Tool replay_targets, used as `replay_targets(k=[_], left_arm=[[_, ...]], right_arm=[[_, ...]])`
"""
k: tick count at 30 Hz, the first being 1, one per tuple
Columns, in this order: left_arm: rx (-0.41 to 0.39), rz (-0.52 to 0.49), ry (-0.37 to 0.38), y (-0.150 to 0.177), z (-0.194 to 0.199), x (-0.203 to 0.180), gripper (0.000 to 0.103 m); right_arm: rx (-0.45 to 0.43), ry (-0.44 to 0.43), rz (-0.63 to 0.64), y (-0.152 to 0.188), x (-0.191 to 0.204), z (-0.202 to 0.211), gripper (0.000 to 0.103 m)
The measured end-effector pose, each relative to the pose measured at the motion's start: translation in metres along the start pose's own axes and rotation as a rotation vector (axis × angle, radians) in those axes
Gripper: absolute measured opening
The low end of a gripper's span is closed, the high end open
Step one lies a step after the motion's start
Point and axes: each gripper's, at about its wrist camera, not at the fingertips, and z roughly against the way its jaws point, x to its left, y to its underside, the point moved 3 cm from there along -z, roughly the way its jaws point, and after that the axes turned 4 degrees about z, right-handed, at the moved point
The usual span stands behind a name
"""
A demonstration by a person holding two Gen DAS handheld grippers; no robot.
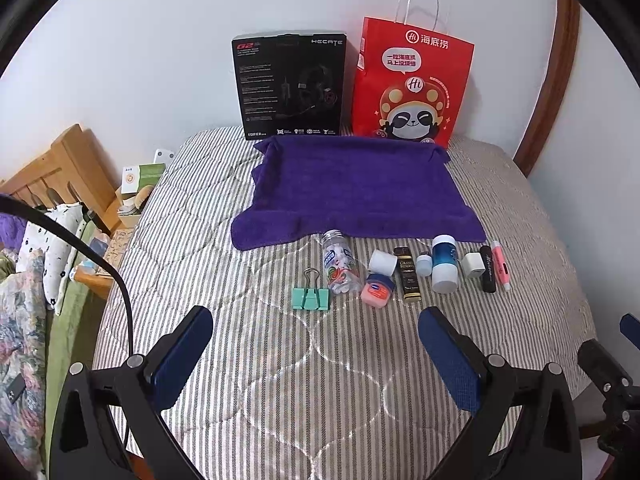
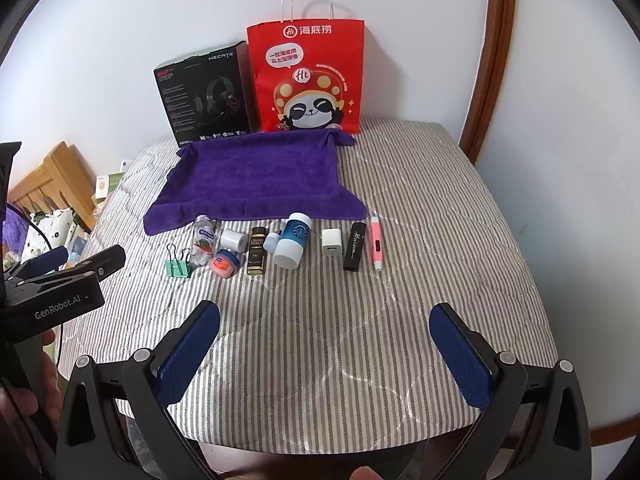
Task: Organize rigid objects
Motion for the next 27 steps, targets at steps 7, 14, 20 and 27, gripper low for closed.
replay_targets(k=[7,14,20,27], left_arm=[[0.025,0.027,0.008,0.004,-0.025,0.01,0.103],[0.041,0.006,-0.036,0.011,-0.059,0.016,0.103],[0.077,0.008,-0.059,0.022,-0.104,0.021,0.103],[0.1,-0.003,-0.063,0.036,-0.148,0.015,0.098]], right_arm=[[0.012,0.012,-0.018,-0.001,-0.011,-0.014,0.103],[0.037,0.035,-0.032,0.001,-0.029,-0.048,0.103],[0.072,0.054,-0.035,0.008,-0.048,-0.089,0.103],[0.125,0.054,-0.035,0.019,-0.071,-0.143,0.1]])
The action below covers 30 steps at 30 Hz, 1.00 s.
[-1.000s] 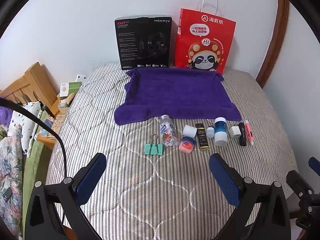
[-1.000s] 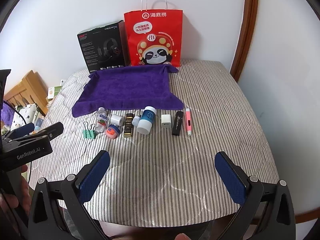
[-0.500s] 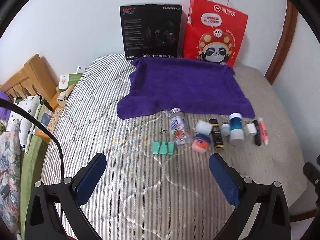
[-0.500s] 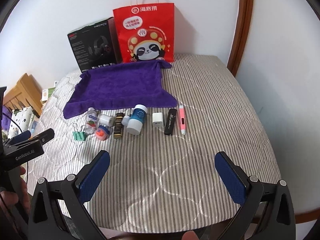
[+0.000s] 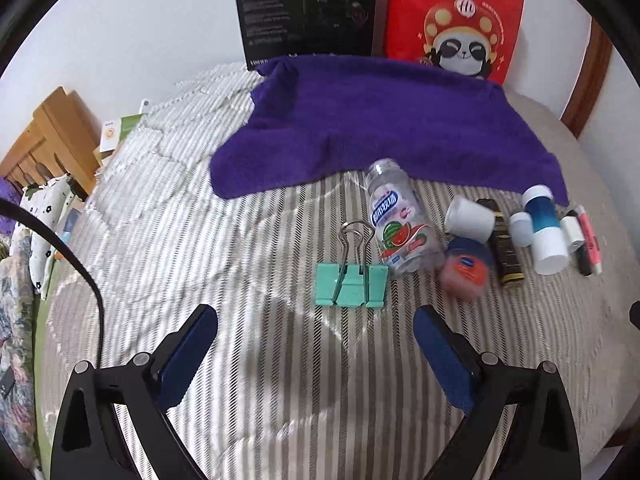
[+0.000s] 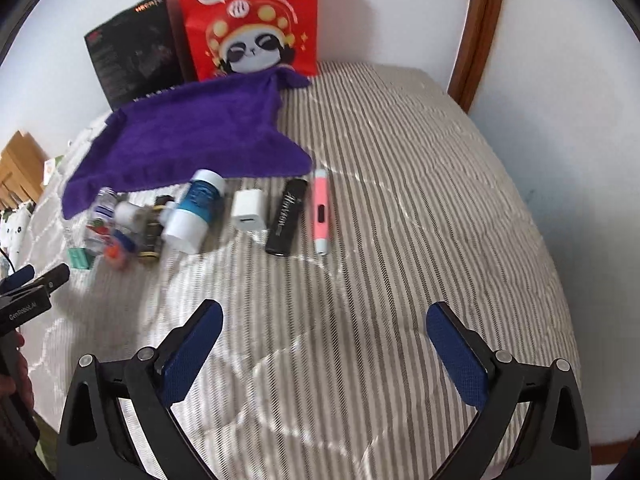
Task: Organize rigid objects
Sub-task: 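Grasp the green binder clip with the left tool while the right tool grasps the pink highlighter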
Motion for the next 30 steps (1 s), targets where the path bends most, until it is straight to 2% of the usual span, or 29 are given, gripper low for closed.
replay_targets(k=[6,9,14,17,20,22,28,30], left_arm=[[-0.016,-0.042,-0.043,0.002,-0.022,-0.01,0.095],[-0.046,-0.022,-0.028,0.001,-0.022,-0.009,0.091],[-0.069,-0.016,-0.01,-0.001,-0.025,-0.009,0.086],[-0.079,-0.017,0.008,-0.002,-0.026,-0.01,0.081],[-0.09,-0.023,0.013,-0.001,-0.025,-0.01,0.08],[-0.095,-0.021,0.025,-0.001,-0.025,-0.008,0.079],[-0.098,-0.021,0.07,-0.003,-0.026,-0.007,0.071],[-0.104,-0.025,0.075,-0.003,-0.024,-0.006,0.063]], right_arm=[[0.023,-0.006,0.002,-0.001,-0.012,-0.038,0.1],[0.031,-0.005,0.0,-0.002,-0.018,-0.053,0.1],[0.019,-0.035,-0.014,-0.006,-0.022,-0.066,0.093],[-0.007,-0.026,0.005,-0.017,-0.022,-0.076,0.089],[-0.019,-0.028,0.022,-0.029,-0.021,-0.084,0.086],[-0.031,-0.04,0.024,-0.037,-0.021,-0.088,0.078],[-0.037,-0.041,0.037,-0.053,-0.018,-0.098,0.077],[-0.041,-0.037,0.039,-0.053,-0.017,-0.098,0.076]])
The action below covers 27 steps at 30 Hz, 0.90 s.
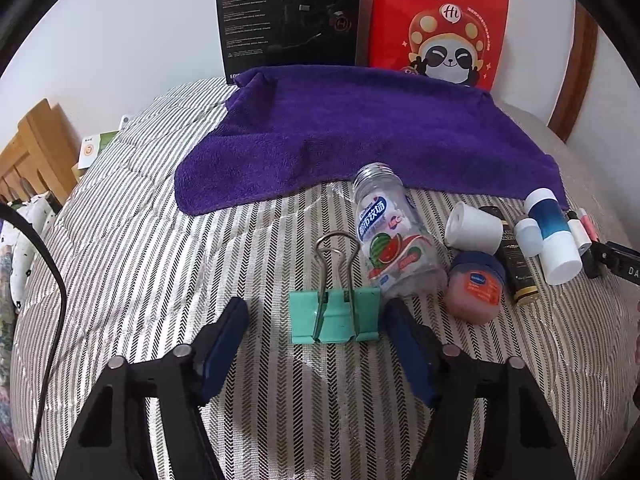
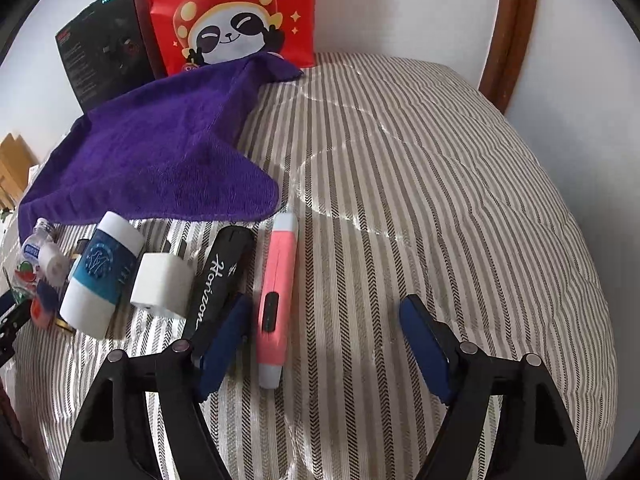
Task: Organize rigid objects
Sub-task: 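Grasp the green binder clip with the left tool while the right tool grasps the pink highlighter, then carry the clip and highlighter onto the purple towel and open both tools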
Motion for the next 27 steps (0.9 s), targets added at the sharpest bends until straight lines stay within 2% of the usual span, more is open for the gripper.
replay_targets(k=[3,8,10,13,16,20,27], left_arm=[[-0.004,-0.003,0.006,-0.002,0.001,0.001,0.056],[-0.011,-0.003,0.01,-0.002,0.002,0.004,0.041],[-0.01,-0.003,0.01,-0.002,0.002,0.005,0.041],[-0.017,0.005,0.017,-0.002,0.002,0.006,0.04],[-0.018,0.005,0.031,-0.001,0.003,0.008,0.04],[-0.022,0.008,0.038,-0.001,0.007,0.013,0.04],[-0.031,0.017,0.053,-0.007,0.014,0.022,0.04]], right_arm=[[-0.014,0.002,0.003,0.0,0.003,0.001,0.069],[-0.024,0.001,0.03,-0.002,0.01,0.004,0.042],[-0.023,0.003,0.04,-0.003,0.013,0.005,0.037],[-0.023,0.007,0.037,-0.003,0.012,0.006,0.016],[-0.022,-0.001,0.031,-0.003,0.01,0.006,0.012],[-0.013,-0.052,-0.009,-0.001,0.0,0.009,0.012],[-0.01,-0.062,-0.016,0.0,-0.003,0.017,0.012]])
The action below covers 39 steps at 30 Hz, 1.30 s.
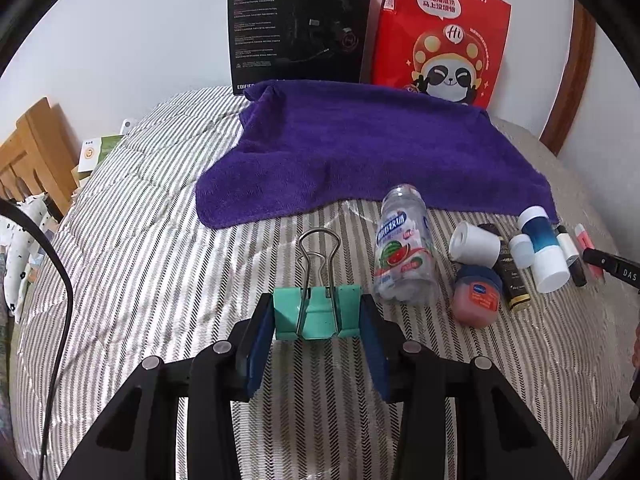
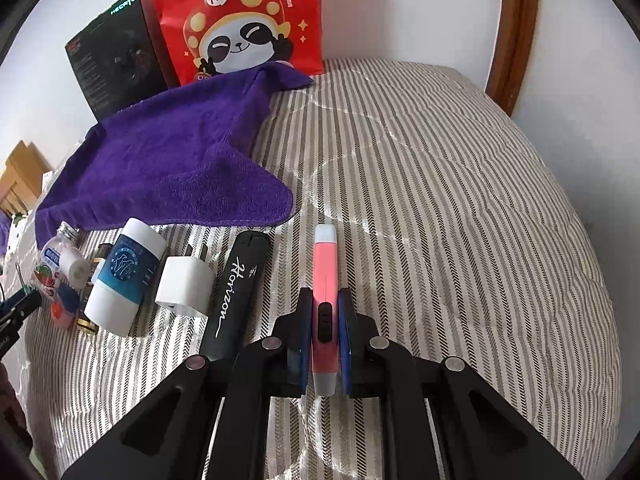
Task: Organize rigid objects
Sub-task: 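Carry the clip and highlighter onto the purple towel and open both tools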
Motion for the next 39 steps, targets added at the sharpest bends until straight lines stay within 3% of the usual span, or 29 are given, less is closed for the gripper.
replay_targets(k=[7,18,30,39], left_arm=[[-0.023,-0.004,0.038,-0.022,0.018,0.006,0.04],[-0.069,-0.025,0.112,-0.09,0.023,-0.003,0.04],[-0.035,-0.051,0.215,-0.175,-0.053,-0.041,0.04],[0.089,-0.079,0.245,-0.207,-0.124,-0.071,0.04]], right_arm=[[-0.028,-0.028,0.003,-0.012,0.003,0.022,0.012],[-0.083,-0.132,0.073,-0.073,0.05,0.023,0.012],[-0.05,-0.225,0.14,-0.166,0.109,-0.037,0.012],[0.066,-0.269,0.173,-0.202,0.135,-0.11,0.012]])
